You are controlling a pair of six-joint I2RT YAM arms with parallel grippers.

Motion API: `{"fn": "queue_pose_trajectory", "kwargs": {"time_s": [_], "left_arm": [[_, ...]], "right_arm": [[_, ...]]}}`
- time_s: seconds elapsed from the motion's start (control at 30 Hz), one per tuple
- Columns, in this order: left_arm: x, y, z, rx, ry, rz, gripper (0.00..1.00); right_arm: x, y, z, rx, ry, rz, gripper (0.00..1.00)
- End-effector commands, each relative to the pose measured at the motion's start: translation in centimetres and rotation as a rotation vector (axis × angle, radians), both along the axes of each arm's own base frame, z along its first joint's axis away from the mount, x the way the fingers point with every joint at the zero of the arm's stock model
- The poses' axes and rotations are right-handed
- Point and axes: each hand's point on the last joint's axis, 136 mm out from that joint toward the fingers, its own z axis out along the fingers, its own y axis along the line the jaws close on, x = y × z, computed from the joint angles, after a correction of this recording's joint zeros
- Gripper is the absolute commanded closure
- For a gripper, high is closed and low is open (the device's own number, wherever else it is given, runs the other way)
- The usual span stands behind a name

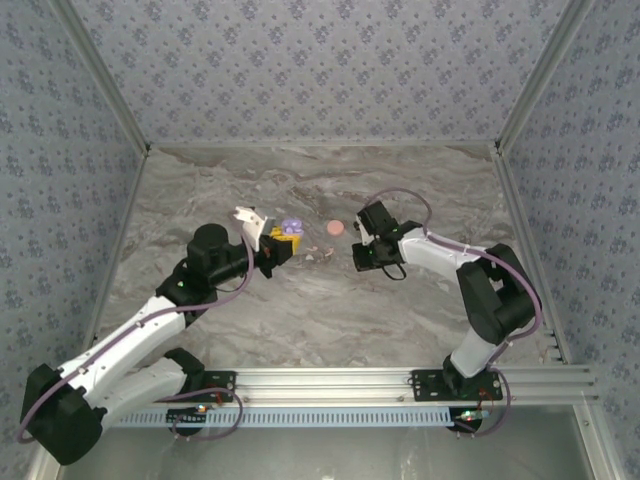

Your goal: Insert the wireless bluetooth earbuds into the charging case

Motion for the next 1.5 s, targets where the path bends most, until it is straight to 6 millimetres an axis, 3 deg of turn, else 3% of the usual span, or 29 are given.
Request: {"fn": "queue_pose_trajectory", "kwargs": {"time_s": [0.0, 0.23, 0.47, 0.6, 1.3, 1.47], "left_arm": [[0.2, -0.3, 1.8, -0.042, -0.039, -0.009, 0.99], [0.4, -0.5, 1.6, -0.041, -0.032, -0.012, 0.99], [0.4, -0.5, 1.6, -0.043, -0.032, -0.015, 0.99], [0.4, -0.6, 1.6, -0.043, -0.032, -0.017, 0.99], [0.3, -0.5, 1.6, -0.041, -0.032, -0.013, 0.99], [0.3, -0.5, 1.5, -0.039, -0.033, -0.011, 0.99]], "right_arm": [[-0.5, -1.0, -0.5, -0.030, 0.008, -0.038, 0.87], [-0.8, -1.5, -2.0, -0.076, 0.048, -0.043, 0.83], [-0.7, -1.5, -0.9, -0.088, 0.043, -0.024, 0.61], [-0.5, -1.7, -0.5, -0.119, 0.053, -0.025, 0.57], [-0.3, -1.2, -2.7, -0.207, 0.175, 0.013, 0.59], [0.8, -0.5, -2.2, -0.198, 0.156, 0.012, 0.61]]}}
